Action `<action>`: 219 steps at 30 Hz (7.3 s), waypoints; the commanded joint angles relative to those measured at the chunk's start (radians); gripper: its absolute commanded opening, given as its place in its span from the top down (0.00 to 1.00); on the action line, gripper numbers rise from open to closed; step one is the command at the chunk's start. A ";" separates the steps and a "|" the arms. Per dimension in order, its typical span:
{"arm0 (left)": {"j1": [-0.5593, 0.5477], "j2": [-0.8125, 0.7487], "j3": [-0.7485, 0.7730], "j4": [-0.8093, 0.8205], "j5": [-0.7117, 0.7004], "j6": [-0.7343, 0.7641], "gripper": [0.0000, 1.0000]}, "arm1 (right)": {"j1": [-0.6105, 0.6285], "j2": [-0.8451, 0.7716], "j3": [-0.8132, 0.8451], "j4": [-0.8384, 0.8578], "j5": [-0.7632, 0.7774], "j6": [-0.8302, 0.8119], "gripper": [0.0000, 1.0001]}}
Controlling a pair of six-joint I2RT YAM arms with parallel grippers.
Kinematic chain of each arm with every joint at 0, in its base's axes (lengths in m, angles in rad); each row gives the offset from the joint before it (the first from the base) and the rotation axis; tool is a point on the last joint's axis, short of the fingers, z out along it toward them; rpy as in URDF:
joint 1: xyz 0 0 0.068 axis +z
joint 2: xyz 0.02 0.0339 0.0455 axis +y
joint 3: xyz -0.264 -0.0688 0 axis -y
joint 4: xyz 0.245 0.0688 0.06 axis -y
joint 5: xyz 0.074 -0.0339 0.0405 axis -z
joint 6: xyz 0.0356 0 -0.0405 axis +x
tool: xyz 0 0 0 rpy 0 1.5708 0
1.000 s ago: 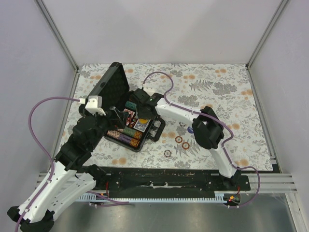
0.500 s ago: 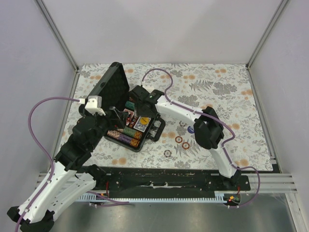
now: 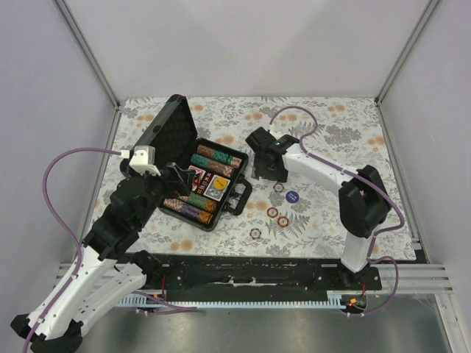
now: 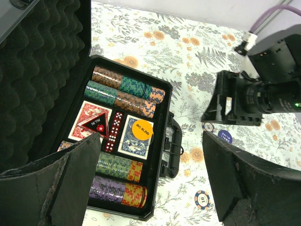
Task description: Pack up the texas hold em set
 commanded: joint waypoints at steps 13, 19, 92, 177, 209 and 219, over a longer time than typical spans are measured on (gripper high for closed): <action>-0.001 0.022 0.004 0.012 0.010 0.032 0.05 | -0.149 -0.080 -0.333 0.080 -0.040 0.002 0.25; -0.003 0.025 0.002 0.011 0.004 0.034 0.06 | -0.178 -0.063 -0.374 0.115 -0.023 0.000 0.25; -0.001 -0.119 -0.019 -0.068 -0.170 0.035 0.06 | 0.203 0.472 0.600 0.309 -0.152 -0.064 0.48; -0.001 -0.043 -0.027 -0.025 -0.047 0.051 0.06 | -0.157 0.116 -0.287 0.220 -0.009 -0.021 0.34; -0.001 -0.005 -0.027 -0.008 0.016 0.002 0.06 | -0.070 -0.089 -0.247 0.218 -0.140 0.016 0.53; -0.004 0.250 -0.094 0.214 0.375 -0.232 0.13 | -0.067 -0.210 -0.274 0.239 -0.215 0.072 0.53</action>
